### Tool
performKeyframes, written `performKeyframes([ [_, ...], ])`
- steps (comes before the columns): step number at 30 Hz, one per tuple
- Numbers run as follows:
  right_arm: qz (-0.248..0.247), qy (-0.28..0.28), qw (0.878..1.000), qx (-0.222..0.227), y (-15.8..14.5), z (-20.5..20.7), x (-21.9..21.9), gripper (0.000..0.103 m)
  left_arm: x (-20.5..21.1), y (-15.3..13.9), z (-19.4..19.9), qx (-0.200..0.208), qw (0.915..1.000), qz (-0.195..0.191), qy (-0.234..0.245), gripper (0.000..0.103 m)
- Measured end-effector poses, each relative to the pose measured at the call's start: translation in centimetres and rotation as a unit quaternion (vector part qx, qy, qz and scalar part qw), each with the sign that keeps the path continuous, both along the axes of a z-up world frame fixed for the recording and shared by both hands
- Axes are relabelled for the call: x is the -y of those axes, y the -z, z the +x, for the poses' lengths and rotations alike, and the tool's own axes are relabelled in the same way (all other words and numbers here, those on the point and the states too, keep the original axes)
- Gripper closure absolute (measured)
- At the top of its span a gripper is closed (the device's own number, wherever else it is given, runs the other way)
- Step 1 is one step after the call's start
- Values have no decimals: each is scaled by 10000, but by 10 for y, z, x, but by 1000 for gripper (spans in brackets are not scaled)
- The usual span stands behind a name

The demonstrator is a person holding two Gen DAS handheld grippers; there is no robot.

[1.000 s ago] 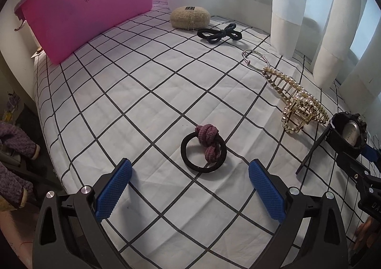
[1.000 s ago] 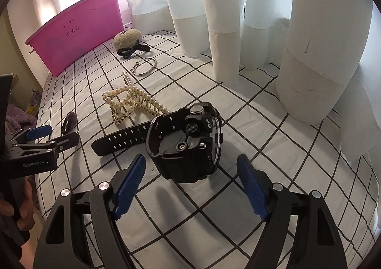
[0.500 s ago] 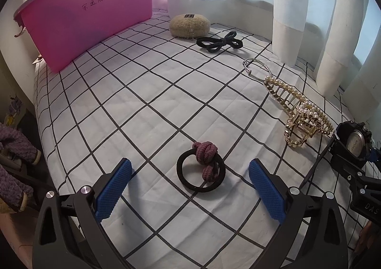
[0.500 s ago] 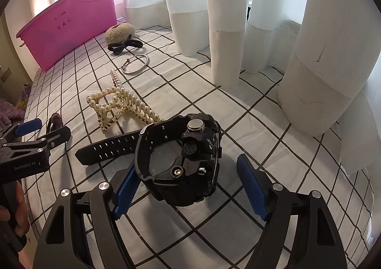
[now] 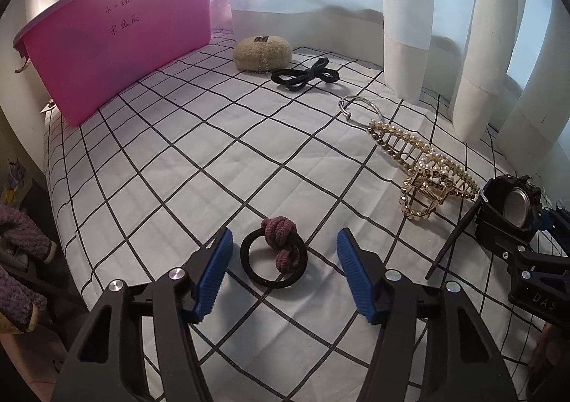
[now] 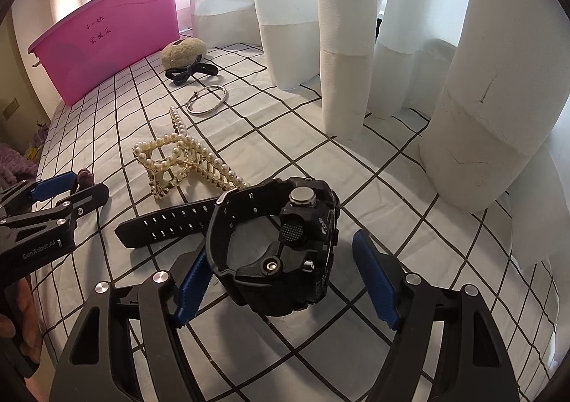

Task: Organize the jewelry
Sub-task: 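Close left tool on the hair tie while right tool closes on the watch, then carry the hair tie with left tool while right tool carries the watch to the tub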

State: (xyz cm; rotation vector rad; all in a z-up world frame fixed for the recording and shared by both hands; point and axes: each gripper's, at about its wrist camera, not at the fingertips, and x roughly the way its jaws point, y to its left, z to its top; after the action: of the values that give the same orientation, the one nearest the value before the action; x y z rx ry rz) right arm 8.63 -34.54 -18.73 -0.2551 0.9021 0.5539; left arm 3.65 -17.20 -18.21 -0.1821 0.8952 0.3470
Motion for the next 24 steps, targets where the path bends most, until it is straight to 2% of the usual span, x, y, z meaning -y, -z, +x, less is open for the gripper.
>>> performKeyframes([
  [1, 41, -40, 10000, -13, 0, 0, 1, 40, 1, 0, 0, 15, 10000, 7, 10, 62],
  [2, 32, -39, 10000, 5, 0, -1, 1, 41, 1, -1, -1, 28, 10000, 12, 21, 78],
  [3, 36, -36, 10000, 26, 0, -1, 2, 41, 1, -2, -1, 31, 10000, 4, 35, 85],
  [9, 292, 89, 9995, -19, -3, -1, 12, 42, 3, -3, -6, 7, 9999, 133, 7, 88],
  [24, 945, 219, 9952, 140, -21, -17, 32, 42, -7, -27, -23, 277, 9995, -59, -130, 88],
])
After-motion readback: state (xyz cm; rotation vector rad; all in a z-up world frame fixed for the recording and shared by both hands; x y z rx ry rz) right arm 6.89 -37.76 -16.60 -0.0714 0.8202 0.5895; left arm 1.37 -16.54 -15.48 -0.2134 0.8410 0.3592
